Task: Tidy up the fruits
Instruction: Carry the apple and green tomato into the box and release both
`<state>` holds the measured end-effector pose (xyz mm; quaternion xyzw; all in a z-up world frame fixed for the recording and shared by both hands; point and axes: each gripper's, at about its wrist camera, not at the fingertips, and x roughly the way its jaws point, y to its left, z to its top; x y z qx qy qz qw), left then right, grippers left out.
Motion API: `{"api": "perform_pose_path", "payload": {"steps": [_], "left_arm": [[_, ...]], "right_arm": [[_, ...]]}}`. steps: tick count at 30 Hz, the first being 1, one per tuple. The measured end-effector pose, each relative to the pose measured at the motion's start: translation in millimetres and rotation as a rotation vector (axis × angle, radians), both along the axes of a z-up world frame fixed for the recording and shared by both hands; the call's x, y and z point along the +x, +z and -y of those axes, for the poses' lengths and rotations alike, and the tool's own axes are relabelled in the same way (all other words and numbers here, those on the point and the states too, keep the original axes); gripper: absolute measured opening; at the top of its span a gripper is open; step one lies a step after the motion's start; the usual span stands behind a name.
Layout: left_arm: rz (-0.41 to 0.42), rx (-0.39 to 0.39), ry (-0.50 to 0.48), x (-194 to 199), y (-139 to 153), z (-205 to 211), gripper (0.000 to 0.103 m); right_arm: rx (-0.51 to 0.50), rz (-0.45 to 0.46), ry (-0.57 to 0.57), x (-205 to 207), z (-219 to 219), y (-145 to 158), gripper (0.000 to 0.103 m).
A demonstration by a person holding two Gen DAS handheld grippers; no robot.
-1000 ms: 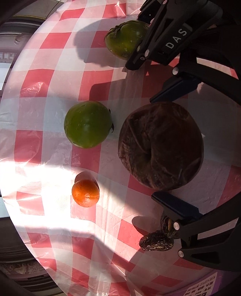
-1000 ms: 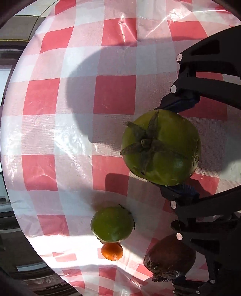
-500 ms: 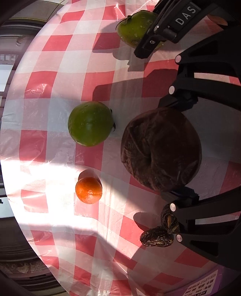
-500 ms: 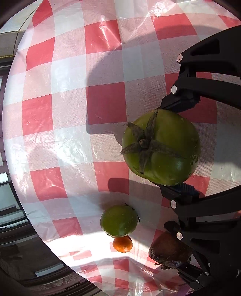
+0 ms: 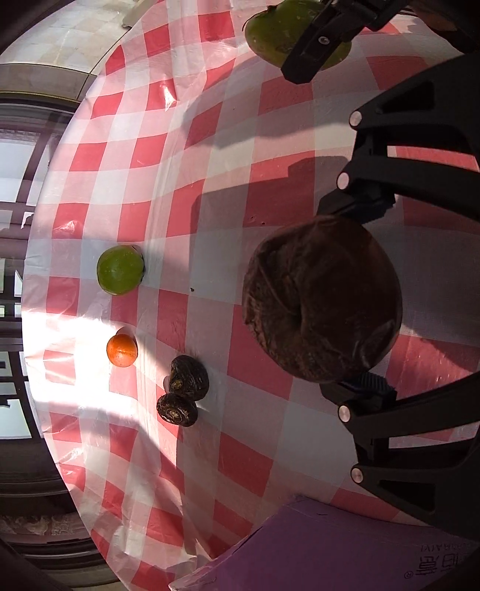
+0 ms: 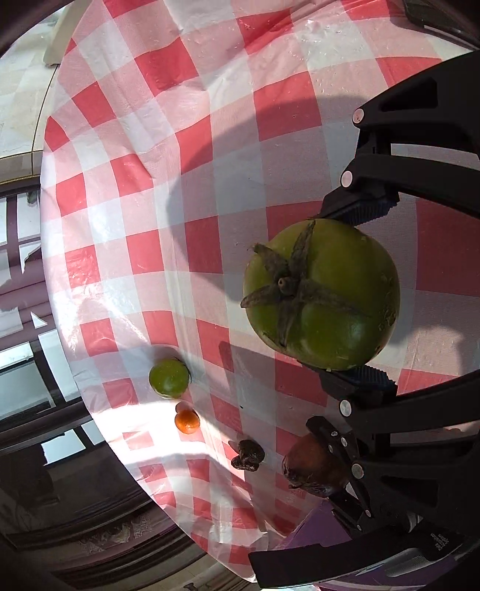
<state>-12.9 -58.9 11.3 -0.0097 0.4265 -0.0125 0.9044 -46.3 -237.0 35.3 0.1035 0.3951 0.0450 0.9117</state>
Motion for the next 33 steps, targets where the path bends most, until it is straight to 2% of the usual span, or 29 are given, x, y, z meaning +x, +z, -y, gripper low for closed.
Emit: {"api": "perform_pose_path", "payload": {"steps": [6,12,19,22,25,29,33], "left_arm": [[0.041,0.004,-0.017,-38,21,-10,0.064],[0.131,0.009,-0.011,-72,65,-33,0.064],[0.271,-0.018,0.025,-111,134,-83,0.064],[0.338,-0.019,0.061,-128,166,-118,0.064],[0.37,-0.002,0.087,-138,191,-156,0.064],[0.318,0.018,0.067,-141,202,-208,0.064],[0.218,0.078,0.086,-130,189,-257,0.064]], "right_arm": [[0.037,-0.008,0.009,-25,-11,-4,0.062],[0.027,0.053,0.075,-49,-36,25,0.062],[0.028,0.164,0.223,-77,-91,74,0.062],[0.027,0.202,0.321,-90,-123,91,0.062],[0.016,0.227,0.419,-102,-162,104,0.062],[0.0,0.246,0.552,-116,-215,115,0.062],[-0.046,0.259,0.681,-130,-271,119,0.062]]}}
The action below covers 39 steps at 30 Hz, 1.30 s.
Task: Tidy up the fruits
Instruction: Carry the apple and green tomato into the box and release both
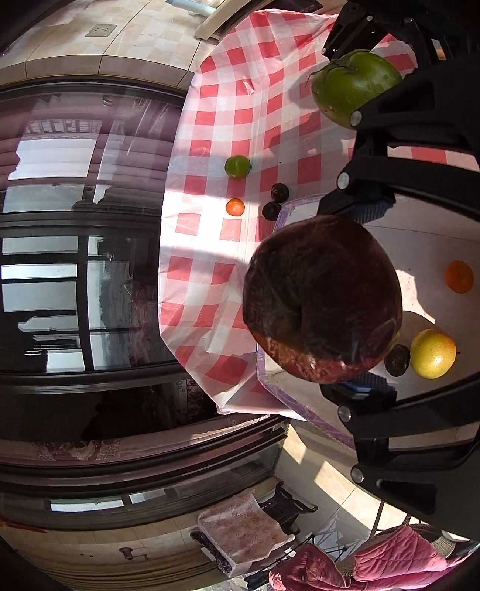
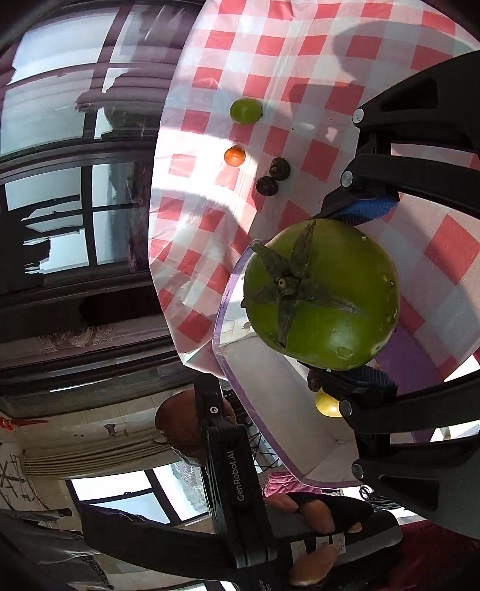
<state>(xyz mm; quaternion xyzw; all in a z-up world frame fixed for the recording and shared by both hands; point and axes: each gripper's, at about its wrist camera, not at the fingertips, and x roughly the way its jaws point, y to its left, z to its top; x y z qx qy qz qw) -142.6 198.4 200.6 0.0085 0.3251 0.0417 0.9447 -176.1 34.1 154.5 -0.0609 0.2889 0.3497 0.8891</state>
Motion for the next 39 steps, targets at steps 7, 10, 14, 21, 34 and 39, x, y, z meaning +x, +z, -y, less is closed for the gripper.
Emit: {"api": "perform_pose_path", "payload": {"steps": [7,10,14,21,34,39], "left_arm": [[-0.195,0.047,0.041,34,-41,-68,0.064],[-0.304,0.056,0.02,53,-67,-79,0.064],[-0.42,0.07,-0.028,71,-102,-75,0.064],[-0.563,0.098,-0.068,101,-145,-69,0.064],[-0.698,0.167,-0.072,100,-186,-63,0.064],[-0.714,0.129,-0.045,92,-190,-77,0.064]], "right_arm": [[-0.216,-0.048,0.215,-11,-90,-25,0.062],[-0.368,-0.063,0.245,-2,-119,-45,0.062],[-0.545,-0.13,0.259,21,-139,-74,0.062],[-0.809,-0.179,0.299,22,-157,-121,0.062],[-0.885,-0.178,0.333,15,-155,-126,0.062],[-0.889,-0.177,0.342,15,-151,-124,0.064]]}}
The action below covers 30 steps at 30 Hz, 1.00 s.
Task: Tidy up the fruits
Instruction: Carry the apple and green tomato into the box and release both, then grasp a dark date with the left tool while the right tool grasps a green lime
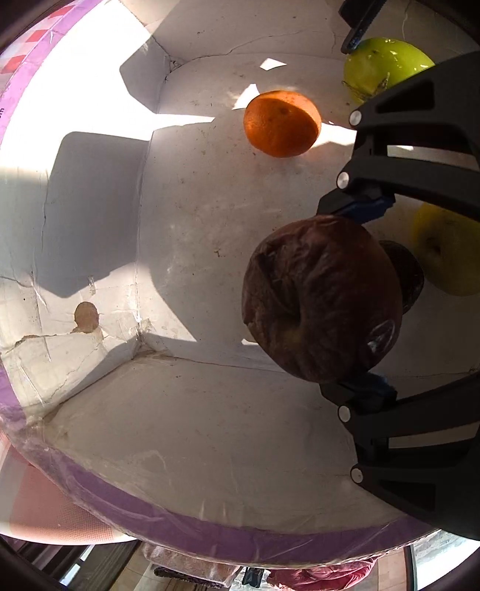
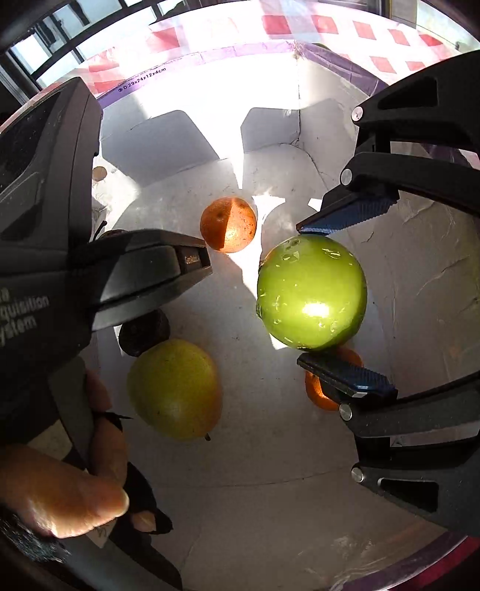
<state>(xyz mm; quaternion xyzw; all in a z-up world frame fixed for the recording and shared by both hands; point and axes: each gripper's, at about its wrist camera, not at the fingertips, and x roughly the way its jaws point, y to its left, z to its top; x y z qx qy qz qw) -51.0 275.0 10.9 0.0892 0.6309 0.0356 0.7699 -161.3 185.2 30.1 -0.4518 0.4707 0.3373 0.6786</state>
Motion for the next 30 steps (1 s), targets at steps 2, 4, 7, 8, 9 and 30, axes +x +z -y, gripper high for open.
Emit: {"api": "perform_pose_path", "payload": {"steps": [2,4,7,8,9,30], "left_arm": [[-0.006,-0.006,0.005,-5,0,0,0.065],[-0.016,-0.022,0.021,-8,0,-3,0.066],[-0.017,-0.032,0.043,-9,2,-10,0.066],[-0.019,-0.035,0.052,-10,4,-11,0.067],[-0.017,-0.037,0.062,-11,8,-12,0.068],[1.154,-0.131,0.018,-30,284,241,0.101]], "right_arm": [[0.016,-0.003,0.004,-3,4,2,0.065],[0.048,-0.015,0.002,-4,9,6,0.068],[0.112,-0.007,-0.012,-3,13,16,0.072],[0.146,0.005,-0.008,-1,16,21,0.077],[0.182,0.02,-0.005,-3,20,26,0.078],[1.123,0.34,-0.673,94,334,112,0.086]]}}
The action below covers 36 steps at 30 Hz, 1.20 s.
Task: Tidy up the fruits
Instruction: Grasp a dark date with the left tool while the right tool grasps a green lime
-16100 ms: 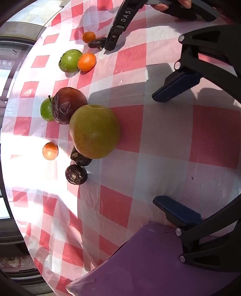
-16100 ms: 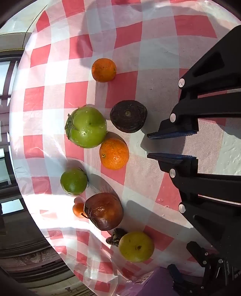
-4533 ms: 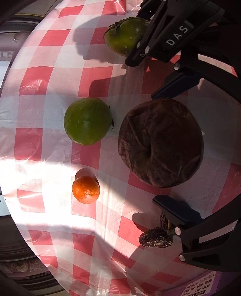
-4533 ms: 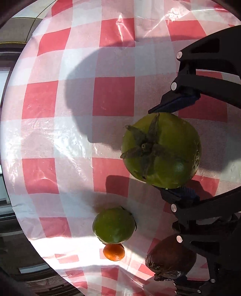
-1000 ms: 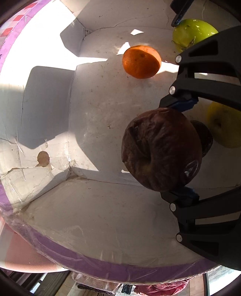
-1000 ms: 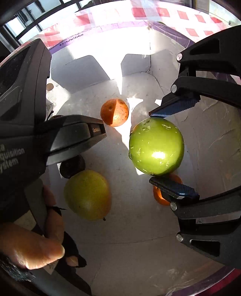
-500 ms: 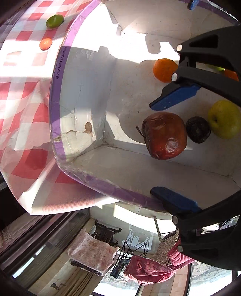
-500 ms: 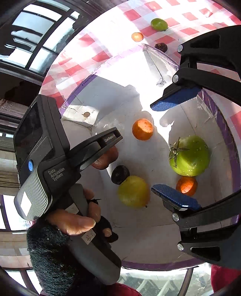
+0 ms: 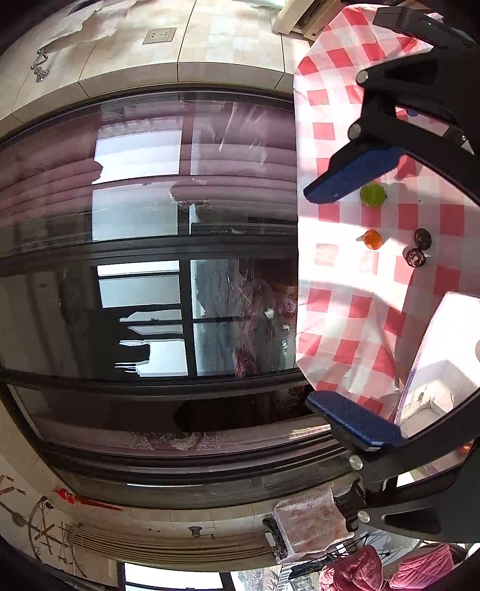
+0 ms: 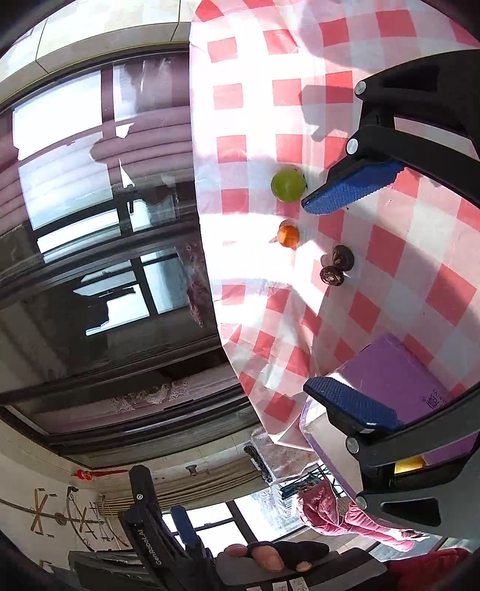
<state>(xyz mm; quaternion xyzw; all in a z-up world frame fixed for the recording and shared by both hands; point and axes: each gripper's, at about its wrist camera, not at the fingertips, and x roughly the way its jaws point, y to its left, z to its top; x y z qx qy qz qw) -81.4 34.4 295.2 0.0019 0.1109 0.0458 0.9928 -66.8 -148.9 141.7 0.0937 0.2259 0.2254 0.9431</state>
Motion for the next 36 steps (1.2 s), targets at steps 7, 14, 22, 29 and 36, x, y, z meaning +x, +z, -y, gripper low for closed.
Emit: {"api": "perform_pose_path", "payload": {"steps": [7,14,22,29,36], "left_arm": [[-0.271,-0.049,-0.281,57,-136,105,0.101],[-0.5,-0.055,-0.246,63,-261,104,0.101],[-0.555,-0.264,-0.21,69,-280,60,0.101],[-0.577,-0.276,-0.147,78,-279,53,0.101],[-0.621,-0.271,0.037,133,-280,34,0.101]], "right_arm": [[0.005,-0.199,-0.258,44,94,-74,0.087],[-0.054,-0.289,-0.287,94,101,-118,0.087],[-0.219,-0.296,-0.123,186,25,-120,0.087],[-0.352,-0.326,-0.008,264,-30,-127,0.087],[-0.443,-0.348,0.044,290,-52,-136,0.076]]}}
